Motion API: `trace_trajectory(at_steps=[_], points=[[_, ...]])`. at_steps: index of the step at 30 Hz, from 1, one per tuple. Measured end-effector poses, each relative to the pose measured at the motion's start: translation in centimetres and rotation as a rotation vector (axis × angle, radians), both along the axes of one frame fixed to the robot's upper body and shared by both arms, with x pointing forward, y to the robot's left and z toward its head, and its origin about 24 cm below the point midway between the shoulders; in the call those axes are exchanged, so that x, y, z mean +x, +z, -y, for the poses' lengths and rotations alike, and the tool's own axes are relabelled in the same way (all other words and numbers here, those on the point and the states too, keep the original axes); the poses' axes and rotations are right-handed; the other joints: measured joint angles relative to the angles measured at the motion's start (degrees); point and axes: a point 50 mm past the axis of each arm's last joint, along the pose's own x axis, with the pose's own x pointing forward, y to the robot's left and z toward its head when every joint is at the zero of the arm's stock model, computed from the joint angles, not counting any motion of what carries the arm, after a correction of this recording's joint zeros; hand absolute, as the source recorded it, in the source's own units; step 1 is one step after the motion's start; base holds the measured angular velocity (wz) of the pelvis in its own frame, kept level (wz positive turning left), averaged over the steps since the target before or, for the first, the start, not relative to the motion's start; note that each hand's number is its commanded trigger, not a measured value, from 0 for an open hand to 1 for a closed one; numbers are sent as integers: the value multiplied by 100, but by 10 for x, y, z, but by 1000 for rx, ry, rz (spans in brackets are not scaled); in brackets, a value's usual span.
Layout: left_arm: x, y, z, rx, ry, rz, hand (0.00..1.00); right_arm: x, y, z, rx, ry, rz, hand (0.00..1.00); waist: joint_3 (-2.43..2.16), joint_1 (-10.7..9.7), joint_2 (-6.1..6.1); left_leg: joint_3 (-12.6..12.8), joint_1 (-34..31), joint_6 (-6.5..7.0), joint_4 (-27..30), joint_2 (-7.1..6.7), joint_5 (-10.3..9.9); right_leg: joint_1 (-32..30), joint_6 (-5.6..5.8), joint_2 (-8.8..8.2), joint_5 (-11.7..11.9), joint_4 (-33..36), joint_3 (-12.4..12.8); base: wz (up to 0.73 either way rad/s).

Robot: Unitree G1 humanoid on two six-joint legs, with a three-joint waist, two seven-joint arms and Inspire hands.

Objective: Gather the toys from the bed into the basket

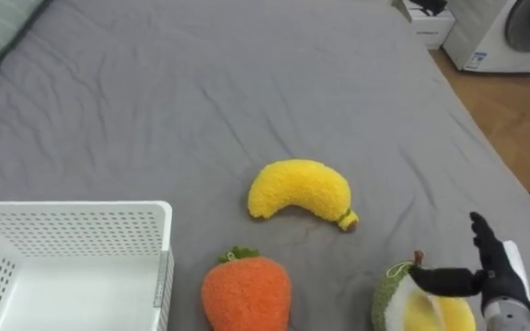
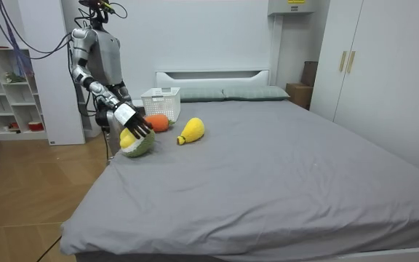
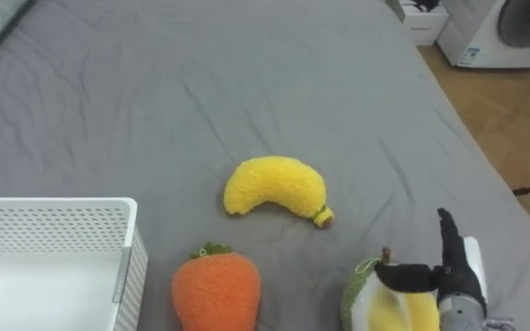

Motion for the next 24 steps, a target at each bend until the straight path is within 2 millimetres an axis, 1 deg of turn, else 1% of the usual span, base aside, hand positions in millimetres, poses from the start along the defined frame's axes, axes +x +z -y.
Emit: trace_trajectory(at_steps=[4, 6, 8, 10, 12, 13, 14, 15, 18, 20, 24], points=[[-4, 0, -2, -3, 6, -24, 0, -11, -12, 4, 23, 2, -92, 0, 6, 15, -12, -26, 31, 0, 0, 0, 0, 55, 0, -6, 0, -21, -28, 3], [-5, 1, -2, -8, 6, -33, 0, -16, -19, 4, 50, 8, -138, 0, 0, 15, -25, -25, 41, 0, 0, -1, 0, 91, 0, -7, 4, -58, -48, 4], [-5, 1, -3, -8, 6, -33, 0, -20, -23, 4, 73, 19, -177, 0, -11, 18, -48, -42, 40, 0, 1, -3, 0, 100, 0, -7, 4, -66, -42, 5], [-3, 2, -4, -3, -19, -39, 0, -22, -30, 2, 110, 46, -234, 0, 3, 23, -52, -71, 38, 0, 16, -5, -1, 127, -1, -10, 5, -80, -97, 7], [1, 2, -5, 1, -27, -30, 0, -25, -37, 1, 118, 74, -292, 0, -7, 51, -82, -76, 44, -1, 19, -5, -1, 143, 0, -10, 5, -85, -102, 5], [2, 2, -5, 1, -29, -26, 0, -26, -38, 0, 117, 85, -306, 28, -6, 68, -83, -78, 46, 0, 22, -5, -1, 147, 0, -11, 5, -86, -104, 0], [3, 3, -5, -2, -32, -21, 0, -28, -39, -1, 115, 102, -326, 82, -5, 112, -82, -79, 46, 0, 31, -6, -3, 153, 0, -12, 5, -86, -112, 0], [4, 3, -5, -3, -32, -17, 0, -30, -41, -1, 118, 104, -342, 100, -5, 145, -82, -81, 47, 0, 37, -6, -4, 161, 0, -13, 4, -85, -121, 0], [2, 3, -5, -7, -32, -19, 0, -37, -47, 2, 124, 98, -391, 100, -7, 186, -79, -108, 55, 0, 60, -8, -4, 188, 0, -17, 5, -84, -125, 4], [1, 3, -6, -2, -59, -39, 0, -39, -49, 4, 103, 109, -425, 100, -6, 185, -76, -189, 55, 0, 82, -16, -5, 232, 0, -24, 4, -94, -178, 13], [-1, 3, -7, -1, -64, -46, 0, -38, -49, 6, 63, 133, -450, 100, -7, 200, -76, -217, 69, -2, 84, -19, -11, 255, -2, -29, -5, -101, -243, 6]])
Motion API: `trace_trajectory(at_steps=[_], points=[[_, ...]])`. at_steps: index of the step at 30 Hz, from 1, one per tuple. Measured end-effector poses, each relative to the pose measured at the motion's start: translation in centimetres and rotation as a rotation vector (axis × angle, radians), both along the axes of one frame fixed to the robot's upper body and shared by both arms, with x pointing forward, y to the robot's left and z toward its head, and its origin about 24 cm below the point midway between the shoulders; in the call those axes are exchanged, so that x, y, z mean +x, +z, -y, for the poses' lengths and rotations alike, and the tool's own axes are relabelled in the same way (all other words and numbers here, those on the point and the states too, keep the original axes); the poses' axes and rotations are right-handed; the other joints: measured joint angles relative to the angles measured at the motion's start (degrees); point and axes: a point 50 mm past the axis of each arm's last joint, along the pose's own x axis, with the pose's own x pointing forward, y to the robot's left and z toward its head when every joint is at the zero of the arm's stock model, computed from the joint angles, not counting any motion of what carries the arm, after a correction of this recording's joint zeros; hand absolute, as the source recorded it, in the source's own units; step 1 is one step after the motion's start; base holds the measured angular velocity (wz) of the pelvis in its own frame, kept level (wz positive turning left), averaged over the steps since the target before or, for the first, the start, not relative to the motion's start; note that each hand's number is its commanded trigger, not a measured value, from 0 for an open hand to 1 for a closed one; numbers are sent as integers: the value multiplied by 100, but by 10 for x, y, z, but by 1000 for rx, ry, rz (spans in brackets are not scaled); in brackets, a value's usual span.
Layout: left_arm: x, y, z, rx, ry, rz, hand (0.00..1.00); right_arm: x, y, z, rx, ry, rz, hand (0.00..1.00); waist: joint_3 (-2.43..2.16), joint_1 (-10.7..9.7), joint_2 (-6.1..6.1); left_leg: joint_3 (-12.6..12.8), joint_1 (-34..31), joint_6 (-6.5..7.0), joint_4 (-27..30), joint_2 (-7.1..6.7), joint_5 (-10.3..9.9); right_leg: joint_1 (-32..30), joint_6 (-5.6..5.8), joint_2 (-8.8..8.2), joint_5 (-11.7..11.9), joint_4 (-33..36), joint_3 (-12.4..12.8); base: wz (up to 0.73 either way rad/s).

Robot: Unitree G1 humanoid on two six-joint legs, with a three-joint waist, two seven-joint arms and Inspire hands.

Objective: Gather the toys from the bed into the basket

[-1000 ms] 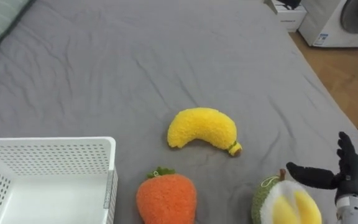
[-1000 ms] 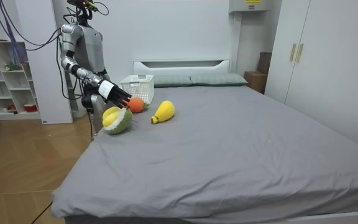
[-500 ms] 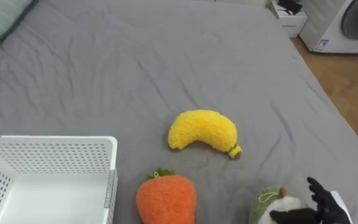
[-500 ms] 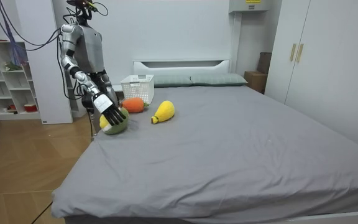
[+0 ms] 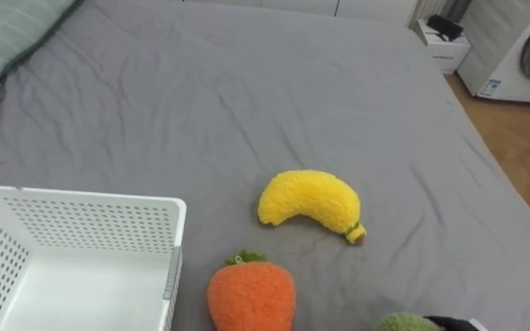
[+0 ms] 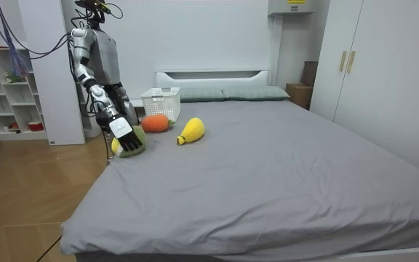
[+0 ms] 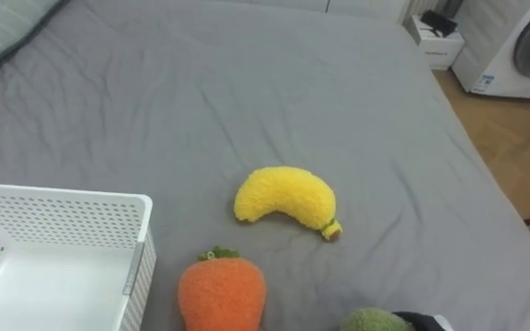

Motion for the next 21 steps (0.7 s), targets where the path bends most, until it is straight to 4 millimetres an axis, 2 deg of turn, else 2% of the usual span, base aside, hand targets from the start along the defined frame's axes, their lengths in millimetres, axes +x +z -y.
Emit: trace_trajectory(at_steps=[11, 16, 19, 21], points=[[0, 1, -3, 7, 24, 8, 0, 1, 1, 0, -33, 35, -15, 100, -8, 113, 8, 13, -6, 0, 1, 0, 1, 6, -3, -4, -1, 7, -13, 0], [2, 1, -3, 6, 23, 10, 0, 12, 8, -2, -48, 64, 30, 100, -21, 108, 17, 18, -5, 0, 6, 0, 1, 0, -3, -7, -1, 16, -8, 0], [2, 1, -3, 10, 20, 10, 0, 30, 24, -3, -100, 118, 107, 100, -9, 80, 33, 21, -14, 0, 35, 0, 1, -7, -3, -12, -1, 19, -23, 0], [4, 1, -5, 17, 18, 15, 0, 45, 42, -2, -145, 137, 202, 100, -8, 44, 24, 8, -13, 0, 40, -5, 1, -3, -2, -15, -1, 20, -30, 0]])
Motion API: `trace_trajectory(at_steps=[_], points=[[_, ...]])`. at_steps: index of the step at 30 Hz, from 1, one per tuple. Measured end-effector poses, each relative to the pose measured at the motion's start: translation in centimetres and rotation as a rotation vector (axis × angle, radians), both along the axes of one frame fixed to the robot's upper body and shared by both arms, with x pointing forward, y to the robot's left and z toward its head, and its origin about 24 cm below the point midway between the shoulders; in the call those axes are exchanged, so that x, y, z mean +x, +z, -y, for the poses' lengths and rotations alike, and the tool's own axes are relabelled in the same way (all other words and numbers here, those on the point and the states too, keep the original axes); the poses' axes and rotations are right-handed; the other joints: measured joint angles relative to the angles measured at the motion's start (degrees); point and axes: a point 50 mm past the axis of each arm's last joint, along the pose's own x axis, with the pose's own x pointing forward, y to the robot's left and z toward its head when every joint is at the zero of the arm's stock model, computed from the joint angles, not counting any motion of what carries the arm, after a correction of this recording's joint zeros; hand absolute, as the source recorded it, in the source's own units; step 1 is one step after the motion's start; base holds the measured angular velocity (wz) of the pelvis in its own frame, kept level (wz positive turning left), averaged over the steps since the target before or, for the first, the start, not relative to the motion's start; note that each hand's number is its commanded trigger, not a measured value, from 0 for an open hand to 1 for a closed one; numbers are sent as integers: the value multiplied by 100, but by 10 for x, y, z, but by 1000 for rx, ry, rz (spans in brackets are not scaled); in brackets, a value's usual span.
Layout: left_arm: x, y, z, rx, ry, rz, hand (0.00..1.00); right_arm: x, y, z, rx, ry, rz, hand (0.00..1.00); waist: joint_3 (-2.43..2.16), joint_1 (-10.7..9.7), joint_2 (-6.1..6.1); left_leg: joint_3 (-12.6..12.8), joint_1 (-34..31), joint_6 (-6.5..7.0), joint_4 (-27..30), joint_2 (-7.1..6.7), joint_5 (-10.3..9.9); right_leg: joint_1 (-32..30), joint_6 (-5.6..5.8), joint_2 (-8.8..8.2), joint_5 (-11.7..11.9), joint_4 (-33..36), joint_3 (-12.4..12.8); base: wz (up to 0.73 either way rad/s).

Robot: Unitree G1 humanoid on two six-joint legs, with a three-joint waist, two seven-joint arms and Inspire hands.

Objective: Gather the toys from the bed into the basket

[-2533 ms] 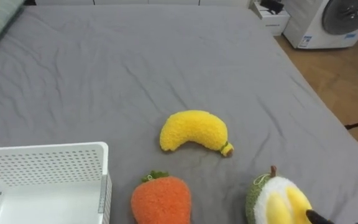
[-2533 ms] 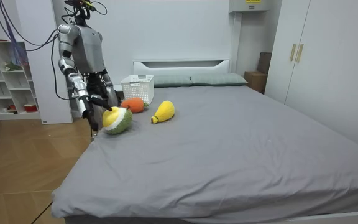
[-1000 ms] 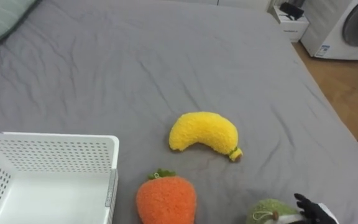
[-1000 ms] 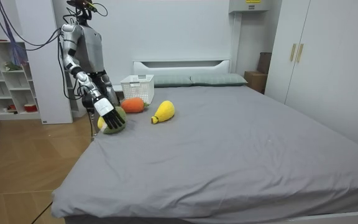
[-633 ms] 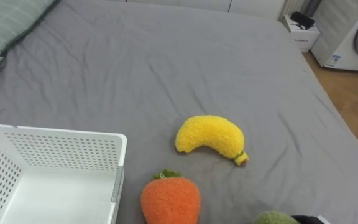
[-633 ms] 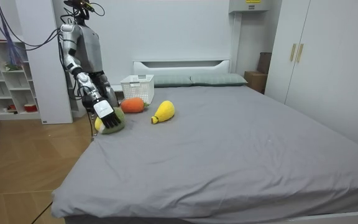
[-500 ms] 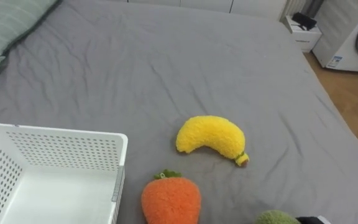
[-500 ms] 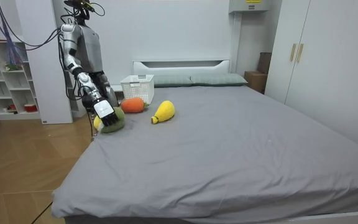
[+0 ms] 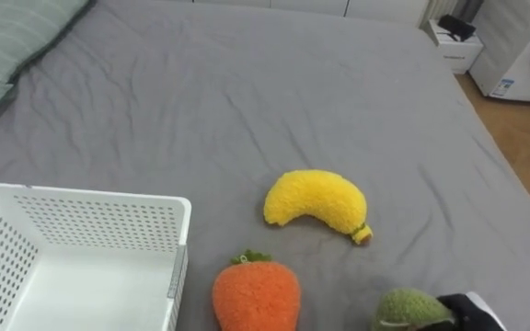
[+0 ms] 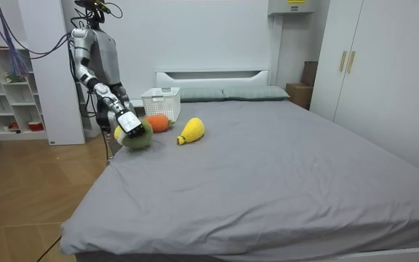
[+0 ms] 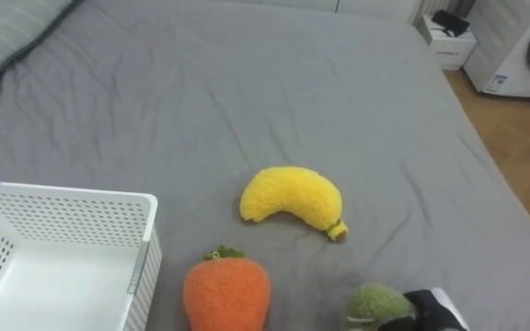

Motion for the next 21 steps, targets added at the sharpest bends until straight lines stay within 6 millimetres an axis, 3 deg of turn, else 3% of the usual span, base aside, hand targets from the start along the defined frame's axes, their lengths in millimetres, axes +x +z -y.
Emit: trace_trajectory(at_steps=[5, 9, 13, 21], points=[[2, 0, -1, 3, 4, 7, 0, 35, 49, -6, -47, 48, 252, 100, 15, -87, -10, -23, 1, 1, -2, -3, -1, 0, 1, -1, -1, -2, 16, 0], [5, 0, 0, 2, 2, 15, 0, 51, 83, -15, -17, 74, 423, 100, 13, -77, -23, -19, -15, 2, -5, 0, 0, -19, 1, 2, 0, 10, 21, 0], [6, 0, -1, 7, 0, 26, 0, 62, 101, -20, 11, 87, 509, 100, 12, -74, -28, -25, -31, 2, -6, 0, -1, -25, 1, 3, 0, 2, 21, 0], [10, -3, 9, -18, -4, 32, 0, 93, 129, -44, 111, 191, 586, 100, 29, 170, -60, -36, -106, 2, 8, -1, 1, -86, 0, -1, 1, 25, -12, 1]])
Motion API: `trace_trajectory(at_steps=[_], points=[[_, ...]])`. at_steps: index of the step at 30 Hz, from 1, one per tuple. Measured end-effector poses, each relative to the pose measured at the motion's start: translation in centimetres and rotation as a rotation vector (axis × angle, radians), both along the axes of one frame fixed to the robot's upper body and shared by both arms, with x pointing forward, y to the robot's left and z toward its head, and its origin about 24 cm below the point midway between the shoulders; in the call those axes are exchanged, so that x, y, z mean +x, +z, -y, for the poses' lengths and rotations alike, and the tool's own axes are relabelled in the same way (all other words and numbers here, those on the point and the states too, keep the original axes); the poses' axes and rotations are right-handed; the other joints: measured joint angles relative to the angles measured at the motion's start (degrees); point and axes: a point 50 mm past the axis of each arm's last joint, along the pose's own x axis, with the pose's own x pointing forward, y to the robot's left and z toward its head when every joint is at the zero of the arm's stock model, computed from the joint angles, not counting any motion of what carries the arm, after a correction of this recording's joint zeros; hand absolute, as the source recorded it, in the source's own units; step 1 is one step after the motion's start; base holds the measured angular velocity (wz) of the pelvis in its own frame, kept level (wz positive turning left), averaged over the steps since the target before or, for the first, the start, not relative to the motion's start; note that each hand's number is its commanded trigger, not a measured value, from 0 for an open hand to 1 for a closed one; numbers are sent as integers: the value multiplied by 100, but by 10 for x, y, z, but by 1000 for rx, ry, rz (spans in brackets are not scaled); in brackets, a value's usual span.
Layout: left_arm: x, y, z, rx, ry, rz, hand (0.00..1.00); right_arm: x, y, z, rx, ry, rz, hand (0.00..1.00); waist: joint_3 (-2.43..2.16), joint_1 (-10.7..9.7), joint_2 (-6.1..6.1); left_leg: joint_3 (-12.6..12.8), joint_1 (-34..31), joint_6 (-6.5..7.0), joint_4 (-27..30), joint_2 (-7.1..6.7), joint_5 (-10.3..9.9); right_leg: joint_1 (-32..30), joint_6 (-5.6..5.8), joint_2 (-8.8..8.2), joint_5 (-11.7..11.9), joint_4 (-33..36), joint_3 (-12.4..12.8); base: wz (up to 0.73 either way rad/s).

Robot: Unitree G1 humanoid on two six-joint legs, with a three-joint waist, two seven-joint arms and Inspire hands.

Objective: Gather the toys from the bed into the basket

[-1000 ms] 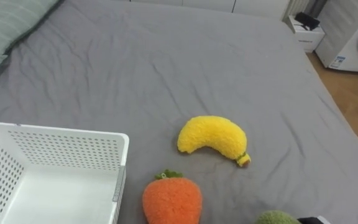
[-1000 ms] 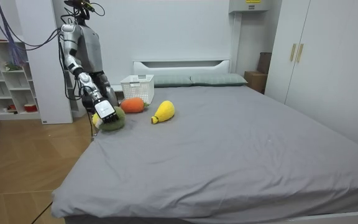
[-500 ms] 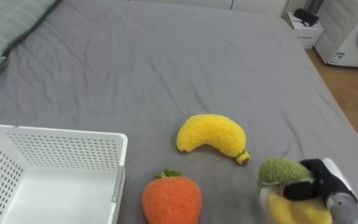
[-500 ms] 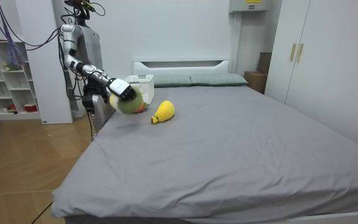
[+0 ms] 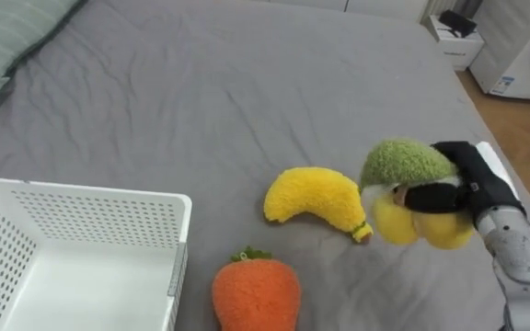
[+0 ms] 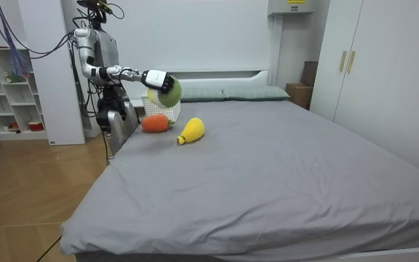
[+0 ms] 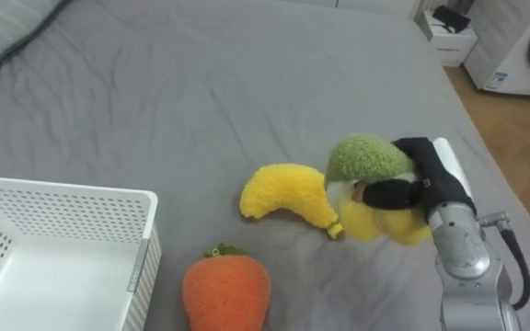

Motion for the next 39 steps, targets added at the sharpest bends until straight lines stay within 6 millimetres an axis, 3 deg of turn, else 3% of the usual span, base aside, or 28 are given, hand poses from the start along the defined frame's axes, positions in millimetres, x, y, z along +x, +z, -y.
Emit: trace_trajectory(at_steps=[3, 6, 12, 19, 23, 33, 39], points=[[7, 0, 2, -3, -4, 23, 0, 12, 11, -11, 4, 48, 40, 100, 25, 225, -41, -35, -22, -1, 7, -1, -2, -12, 0, 2, 0, -23, -27, 2], [6, -1, 3, -12, 32, 32, 0, 22, 20, -24, 13, 103, 68, 100, 15, 366, -98, -163, -85, 1, 21, -24, 0, -7, 2, -7, -1, -38, -151, 19], [-2, -3, 8, -41, 106, 23, 0, 29, 28, -51, -53, 239, 65, 100, 23, 724, -107, -347, -162, 10, 32, -62, 8, 9, 11, -59, -6, -19, -390, 15], [-6, -3, 8, -41, 117, 18, 0, 38, 42, -69, -64, 292, 124, 100, 36, 1104, -152, -491, -229, 16, 123, -88, 20, 56, 14, -66, -6, -13, -570, 13], [-5, -3, 7, -39, 111, 20, 0, 39, 41, -82, -66, 340, 127, 100, 52, 1202, -182, -563, -241, 13, 128, -97, 22, 76, 14, -60, -6, -22, -623, 9], [20, -1, 7, -31, 71, 87, 0, 38, 47, -130, -96, 542, 137, 100, 50, 1626, -306, -676, -309, 10, 180, -121, 25, 80, 17, -63, -3, -38, -730, 4], [30, 0, 9, -30, 27, 106, 0, 35, 52, -156, -76, 619, 158, 100, 61, 1802, -291, -833, -390, 11, 245, -162, 28, 77, 22, -83, -1, -38, -829, 11]])
